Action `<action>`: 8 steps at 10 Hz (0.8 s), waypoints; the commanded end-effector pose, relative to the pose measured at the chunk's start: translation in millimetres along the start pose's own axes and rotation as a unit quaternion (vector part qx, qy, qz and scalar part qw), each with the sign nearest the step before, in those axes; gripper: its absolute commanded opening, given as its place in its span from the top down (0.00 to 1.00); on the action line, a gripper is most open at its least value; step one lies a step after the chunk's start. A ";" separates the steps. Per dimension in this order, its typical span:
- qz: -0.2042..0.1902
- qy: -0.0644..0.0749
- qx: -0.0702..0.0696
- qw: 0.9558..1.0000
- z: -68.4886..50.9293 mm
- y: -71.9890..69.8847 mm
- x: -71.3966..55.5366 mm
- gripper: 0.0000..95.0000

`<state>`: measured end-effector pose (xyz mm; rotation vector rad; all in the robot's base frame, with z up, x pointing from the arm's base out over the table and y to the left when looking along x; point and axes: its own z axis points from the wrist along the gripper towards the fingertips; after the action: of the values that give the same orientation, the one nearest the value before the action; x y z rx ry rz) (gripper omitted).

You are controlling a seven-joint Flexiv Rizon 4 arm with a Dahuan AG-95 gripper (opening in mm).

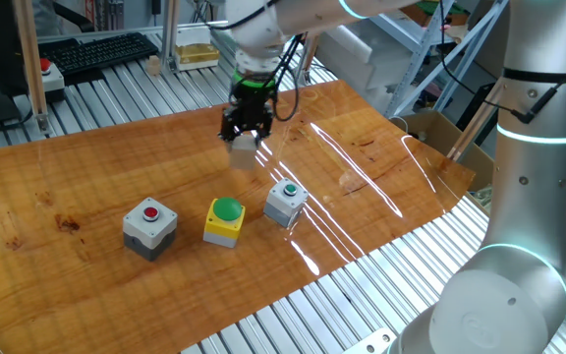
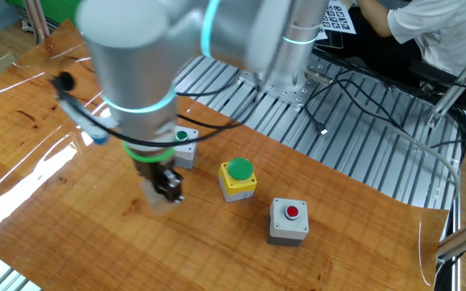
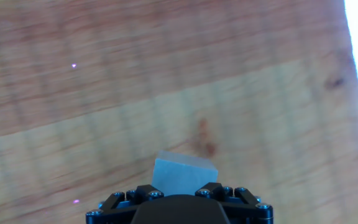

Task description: Pick up the small block on the left and move it to the right

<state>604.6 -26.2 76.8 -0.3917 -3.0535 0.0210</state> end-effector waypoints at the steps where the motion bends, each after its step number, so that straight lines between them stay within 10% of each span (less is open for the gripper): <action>1: 0.006 -0.002 -0.002 1.000 2.9 18.2 12.6 1.00; 8: -0.020 0.002 -0.018 1.000 12.5 47.4 21.6 1.00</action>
<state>595.3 24.7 63.4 -0.3243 -3.0601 -0.0405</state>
